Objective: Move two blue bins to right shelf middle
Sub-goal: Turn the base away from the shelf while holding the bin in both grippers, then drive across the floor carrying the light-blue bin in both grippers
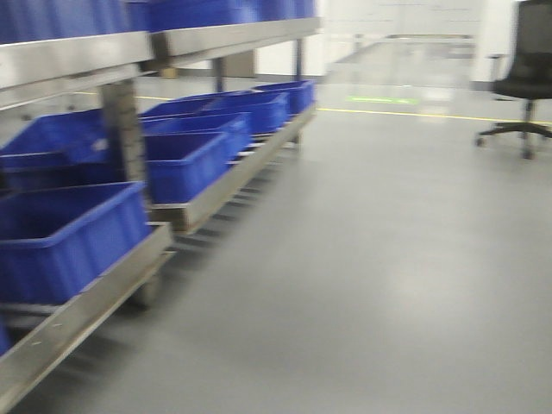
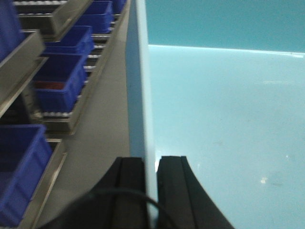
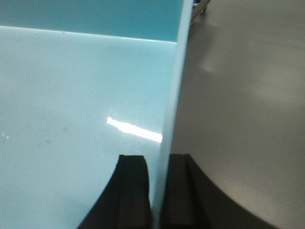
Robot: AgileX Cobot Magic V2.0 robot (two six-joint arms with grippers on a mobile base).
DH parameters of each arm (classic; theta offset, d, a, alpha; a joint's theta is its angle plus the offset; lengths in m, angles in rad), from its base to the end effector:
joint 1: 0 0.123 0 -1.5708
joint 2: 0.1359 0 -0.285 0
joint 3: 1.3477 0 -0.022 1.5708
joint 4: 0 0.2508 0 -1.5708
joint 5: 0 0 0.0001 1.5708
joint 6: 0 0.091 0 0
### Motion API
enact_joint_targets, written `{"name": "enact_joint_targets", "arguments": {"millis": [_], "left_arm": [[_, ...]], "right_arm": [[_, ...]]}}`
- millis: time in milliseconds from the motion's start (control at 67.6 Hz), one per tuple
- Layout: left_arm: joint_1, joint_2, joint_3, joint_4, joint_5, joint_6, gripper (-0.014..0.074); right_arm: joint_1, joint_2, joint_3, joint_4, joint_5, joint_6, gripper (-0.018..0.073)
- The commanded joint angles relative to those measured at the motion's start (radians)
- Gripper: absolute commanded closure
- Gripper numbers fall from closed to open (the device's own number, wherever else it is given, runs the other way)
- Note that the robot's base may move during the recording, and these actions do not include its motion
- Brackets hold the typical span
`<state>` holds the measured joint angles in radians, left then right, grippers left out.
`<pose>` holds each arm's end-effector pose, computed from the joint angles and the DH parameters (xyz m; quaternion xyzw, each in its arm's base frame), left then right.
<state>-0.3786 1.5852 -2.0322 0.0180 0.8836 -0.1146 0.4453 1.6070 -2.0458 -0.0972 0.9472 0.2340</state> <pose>0.3097 -0.1218 0.5202 0.1085 0.8120 -0.1313 0.5583 0.3077 0.1389 0.5117 -0.0908 0.8334 0.1352 0.5282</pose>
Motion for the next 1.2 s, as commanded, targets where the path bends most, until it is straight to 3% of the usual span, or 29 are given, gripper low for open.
{"name": "enact_joint_targets", "arguments": {"millis": [0, 1183], "left_arm": [[-0.006, -0.015, -0.016, -0.039, -0.065, 0.0, 0.0707], [-0.006, -0.015, -0.016, -0.031, -0.065, 0.0, 0.0707]], "right_arm": [[0.005, -0.013, -0.01, 0.022, -0.058, -0.014, 0.0712], [0.005, -0.013, -0.01, 0.022, -0.058, -0.014, 0.0712]]}}
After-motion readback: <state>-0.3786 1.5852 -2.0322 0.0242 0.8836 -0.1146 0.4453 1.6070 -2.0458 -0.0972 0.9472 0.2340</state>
